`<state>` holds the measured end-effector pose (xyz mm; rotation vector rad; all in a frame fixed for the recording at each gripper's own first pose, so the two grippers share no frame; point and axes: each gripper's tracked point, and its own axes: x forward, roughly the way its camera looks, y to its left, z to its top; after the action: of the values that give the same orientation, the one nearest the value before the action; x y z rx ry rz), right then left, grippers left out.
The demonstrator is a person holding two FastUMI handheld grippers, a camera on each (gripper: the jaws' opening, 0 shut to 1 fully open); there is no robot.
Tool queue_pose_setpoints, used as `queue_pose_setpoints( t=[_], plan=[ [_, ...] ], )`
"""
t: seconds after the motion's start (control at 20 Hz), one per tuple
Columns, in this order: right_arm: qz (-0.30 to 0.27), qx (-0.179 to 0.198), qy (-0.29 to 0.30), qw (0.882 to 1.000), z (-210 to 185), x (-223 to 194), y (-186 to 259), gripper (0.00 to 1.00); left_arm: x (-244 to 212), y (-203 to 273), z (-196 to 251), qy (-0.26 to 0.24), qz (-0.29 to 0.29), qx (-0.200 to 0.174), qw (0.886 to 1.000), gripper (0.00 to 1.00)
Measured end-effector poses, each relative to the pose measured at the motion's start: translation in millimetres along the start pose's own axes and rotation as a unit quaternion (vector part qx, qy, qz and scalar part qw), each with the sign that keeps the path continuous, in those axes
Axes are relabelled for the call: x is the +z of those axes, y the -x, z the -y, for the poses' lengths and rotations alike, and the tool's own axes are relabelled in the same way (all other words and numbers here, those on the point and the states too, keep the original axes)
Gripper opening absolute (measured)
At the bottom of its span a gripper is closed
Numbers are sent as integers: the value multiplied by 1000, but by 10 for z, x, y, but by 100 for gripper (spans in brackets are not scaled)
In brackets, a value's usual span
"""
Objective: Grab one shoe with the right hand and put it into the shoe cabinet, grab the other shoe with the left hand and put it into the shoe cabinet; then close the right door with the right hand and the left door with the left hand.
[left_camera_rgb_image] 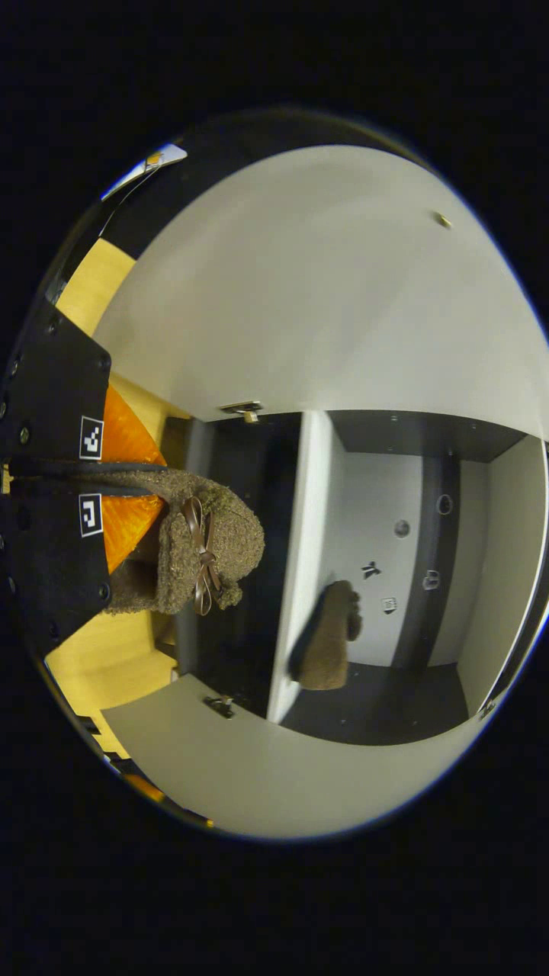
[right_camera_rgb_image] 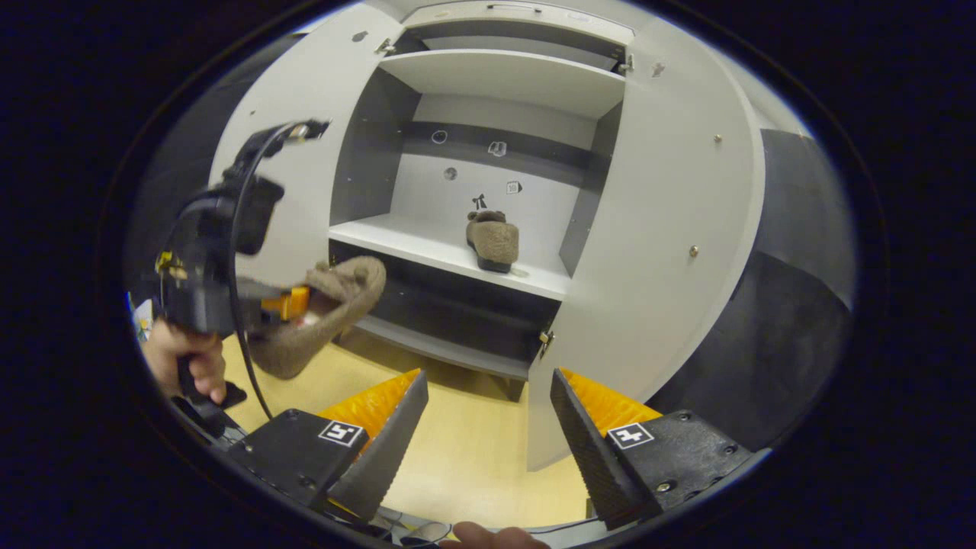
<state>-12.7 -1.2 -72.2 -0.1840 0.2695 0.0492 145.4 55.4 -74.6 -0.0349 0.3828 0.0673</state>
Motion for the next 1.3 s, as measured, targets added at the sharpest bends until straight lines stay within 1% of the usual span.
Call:
queue_pose_setpoints(
  t=[0.1,0.2,0.35,0.45,0.5,0.55,0.6,0.65,0.7,0.75,0.8,0.85,0.9,0.95,1.0,1.05,1.1,1.15,1.2,1.25,1.3],
  plan=[
    [8,3,-14,1000,12,67,-22,100,473,-191,14,7,-1,16,1000,2],
    [24,0,-25,999,63,172,-30,100,856,-527,29,8,-5,30,1000,2],
    [50,18,-35,998,6,326,-56,100,1334,-1087,134,32,-17,31,999,2],
    [61,22,-34,997,21,366,-78,100,1639,-1459,211,21,-18,35,999,2],
    [66,21,-40,997,56,392,-100,100,1657,-1768,222,10,-18,38,999,2],
    [67,23,-46,996,90,401,-101,100,1673,-1930,148,9,-31,38,999,2],
    [69,17,-51,996,168,411,-108,100,1718,-1966,251,20,-50,35,998,13],
    [73,10,-59,996,253,427,-111,100,1668,-2000,231,40,-74,34,996,14],
    [77,4,-67,995,333,436,-126,100,1567,-2094,223,59,-99,34,993,2],
    [77,0,-73,994,369,411,-154,100,1501,-2144,235,83,-116,28,989,5],
    [77,-5,-77,994,411,390,-184,100,1543,-2118,252,110,-106,15,988,8],
    [77,-5,-86,993,424,386,-218,100,1582,-2063,267,140,-99,6,985,14],
    [76,0,-90,993,404,382,-254,100,1615,-2018,259,157,-97,1,983,15],
    [78,3,-90,993,390,397,-264,100,1585,-1963,248,156,-105,-1,982,20],
    [80,12,-90,993,357,427,-297,100,1543,-1889,204,147,-114,6,983,24],
    [81,22,-89,993,298,442,-321,100,1513,-1803,204,138,-117,4,983,42],
    [80,30,-88,992,260,448,-336,100,1553,-1711,199,124,-102,7,987,45],
    [82,34,-88,992,219,471,-346,100,1603,-1603,194,102,-77,9,992,42],
    [88,33,-85,992,205,507,-339,100,1664,-1478,190,76,-47,18,996,43],
    [94,31,-81,992,217,539,-334,100,1748,-1317,230,55,-15,14,998,43],
    [98,29,-75,992,227,567,-343,100,1848,-1104,240,31,26,20,999,35]
  ],
)
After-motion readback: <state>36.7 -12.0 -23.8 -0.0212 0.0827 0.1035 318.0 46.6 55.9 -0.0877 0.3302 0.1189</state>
